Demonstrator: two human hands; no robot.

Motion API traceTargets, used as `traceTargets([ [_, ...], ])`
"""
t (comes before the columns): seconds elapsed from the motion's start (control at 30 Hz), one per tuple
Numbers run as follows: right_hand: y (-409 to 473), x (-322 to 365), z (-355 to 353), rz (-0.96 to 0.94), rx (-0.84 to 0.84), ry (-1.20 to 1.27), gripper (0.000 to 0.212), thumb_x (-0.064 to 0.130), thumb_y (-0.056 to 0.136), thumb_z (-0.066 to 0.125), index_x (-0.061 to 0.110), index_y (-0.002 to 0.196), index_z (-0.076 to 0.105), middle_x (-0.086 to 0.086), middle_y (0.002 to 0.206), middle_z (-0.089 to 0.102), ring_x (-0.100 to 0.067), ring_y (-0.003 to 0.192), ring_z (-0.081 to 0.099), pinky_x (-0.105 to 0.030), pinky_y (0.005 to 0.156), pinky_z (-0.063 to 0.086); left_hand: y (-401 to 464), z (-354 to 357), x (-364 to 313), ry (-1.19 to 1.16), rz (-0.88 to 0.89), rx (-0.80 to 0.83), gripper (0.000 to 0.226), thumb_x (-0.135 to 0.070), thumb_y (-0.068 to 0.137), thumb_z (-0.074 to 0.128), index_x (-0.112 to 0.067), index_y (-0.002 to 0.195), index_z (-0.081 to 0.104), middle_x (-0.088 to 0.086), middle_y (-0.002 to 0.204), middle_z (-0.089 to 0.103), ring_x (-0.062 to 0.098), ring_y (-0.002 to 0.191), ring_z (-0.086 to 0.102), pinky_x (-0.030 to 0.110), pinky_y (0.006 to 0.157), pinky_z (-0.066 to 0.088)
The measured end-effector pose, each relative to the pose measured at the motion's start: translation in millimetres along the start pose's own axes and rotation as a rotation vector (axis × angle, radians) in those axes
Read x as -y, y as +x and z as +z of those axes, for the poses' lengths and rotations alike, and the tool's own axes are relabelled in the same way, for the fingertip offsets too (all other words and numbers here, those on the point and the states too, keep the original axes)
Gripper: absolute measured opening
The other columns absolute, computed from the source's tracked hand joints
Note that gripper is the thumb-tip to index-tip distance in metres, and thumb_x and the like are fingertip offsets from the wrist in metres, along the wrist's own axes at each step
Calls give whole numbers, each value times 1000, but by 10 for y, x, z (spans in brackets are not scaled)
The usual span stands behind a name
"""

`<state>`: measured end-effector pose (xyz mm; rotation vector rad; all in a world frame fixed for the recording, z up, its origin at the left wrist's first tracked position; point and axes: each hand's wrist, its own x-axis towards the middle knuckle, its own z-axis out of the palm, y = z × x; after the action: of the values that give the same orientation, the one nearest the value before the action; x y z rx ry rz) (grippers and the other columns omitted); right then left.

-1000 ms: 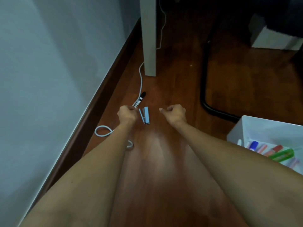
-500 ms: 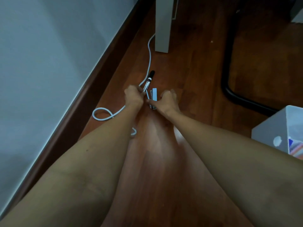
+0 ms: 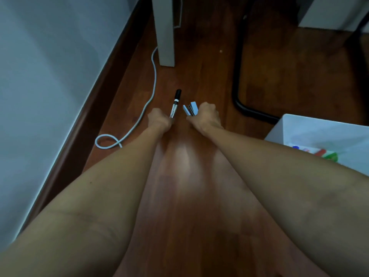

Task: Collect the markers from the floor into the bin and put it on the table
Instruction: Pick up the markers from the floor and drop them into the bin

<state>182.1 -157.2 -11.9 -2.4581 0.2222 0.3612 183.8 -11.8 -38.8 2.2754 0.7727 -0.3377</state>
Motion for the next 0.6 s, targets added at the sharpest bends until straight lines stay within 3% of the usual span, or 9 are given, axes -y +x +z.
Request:
traceTargets([
  [0.2,-166,-73,-794,25,-104,36,48,36,82,77,4,114,63,-15,118,65,-32,106,65,-34,81,53,-550,-35,-721,-161,66,43,28,-17,79,74,1,100,74,15,106,74,27,102,70,24,81,51],
  [0.37,-488,-339,-1450,141,-227,135,46,35,83,76,1,112,64,-16,115,66,-35,107,65,-32,74,46,-1016,-21,-1336,-192,128,159,26,-14,80,76,-1,103,74,13,105,75,24,97,72,23,79,52],
  [0.6,-891,-960,-2081,281,-400,113,46,36,80,75,-4,101,67,-22,108,68,-41,100,66,-36,74,49,-1825,472,-1870,-137,263,310,31,-21,75,78,-2,100,75,15,101,76,26,94,73,28,80,57],
])
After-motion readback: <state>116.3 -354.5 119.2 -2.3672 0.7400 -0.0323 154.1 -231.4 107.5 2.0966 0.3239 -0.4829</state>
